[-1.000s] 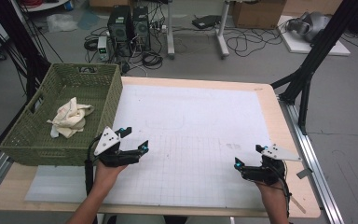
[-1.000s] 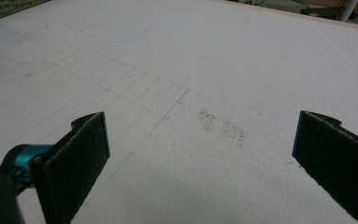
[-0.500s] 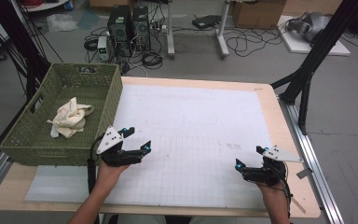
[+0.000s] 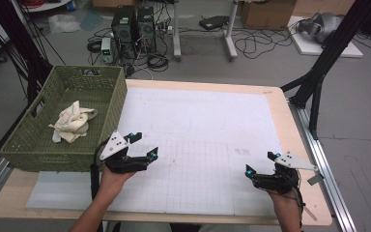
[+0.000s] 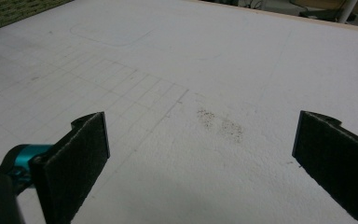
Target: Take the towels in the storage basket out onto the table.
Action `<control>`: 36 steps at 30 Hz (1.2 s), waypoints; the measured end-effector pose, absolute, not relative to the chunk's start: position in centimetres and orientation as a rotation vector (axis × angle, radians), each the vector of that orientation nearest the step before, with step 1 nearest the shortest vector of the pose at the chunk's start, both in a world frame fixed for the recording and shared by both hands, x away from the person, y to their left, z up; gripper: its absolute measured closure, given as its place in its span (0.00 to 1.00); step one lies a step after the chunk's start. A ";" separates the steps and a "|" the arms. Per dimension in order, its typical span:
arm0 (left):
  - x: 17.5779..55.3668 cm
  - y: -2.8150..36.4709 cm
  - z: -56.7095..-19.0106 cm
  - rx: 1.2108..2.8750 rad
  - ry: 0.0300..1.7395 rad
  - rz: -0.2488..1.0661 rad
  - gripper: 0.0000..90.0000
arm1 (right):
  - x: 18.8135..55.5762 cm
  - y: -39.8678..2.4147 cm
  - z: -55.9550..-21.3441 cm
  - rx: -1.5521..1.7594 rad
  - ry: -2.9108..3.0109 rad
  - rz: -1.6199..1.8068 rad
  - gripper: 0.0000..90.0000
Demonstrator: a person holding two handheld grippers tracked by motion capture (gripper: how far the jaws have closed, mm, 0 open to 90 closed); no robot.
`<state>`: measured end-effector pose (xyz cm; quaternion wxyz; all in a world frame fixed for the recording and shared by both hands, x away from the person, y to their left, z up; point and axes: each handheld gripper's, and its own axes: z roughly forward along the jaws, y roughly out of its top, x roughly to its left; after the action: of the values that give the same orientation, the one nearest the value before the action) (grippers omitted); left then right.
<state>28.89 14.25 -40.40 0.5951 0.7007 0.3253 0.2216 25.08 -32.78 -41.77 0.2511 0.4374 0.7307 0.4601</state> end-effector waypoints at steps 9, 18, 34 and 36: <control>28.3 16.0 -38.0 1.589 0.757 0.549 0.21 | 25.1 -32.9 -41.8 1.204 1.991 1.268 0.03; 28.4 18.8 -35.5 1.586 0.757 0.593 0.21 | 24.9 -32.8 -41.8 1.212 1.987 1.268 0.03; 30.9 26.0 -30.9 1.523 0.830 0.653 0.21 | 25.0 -32.7 -42.0 1.221 1.992 1.262 0.03; 31.3 27.0 -30.4 1.518 0.846 0.667 0.20 | 25.0 -32.6 -42.0 1.219 1.996 1.261 0.03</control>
<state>31.28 26.97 -30.45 0.5971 0.6542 0.3646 0.2875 25.02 -32.61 -42.01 0.2399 0.4453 0.7294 0.4606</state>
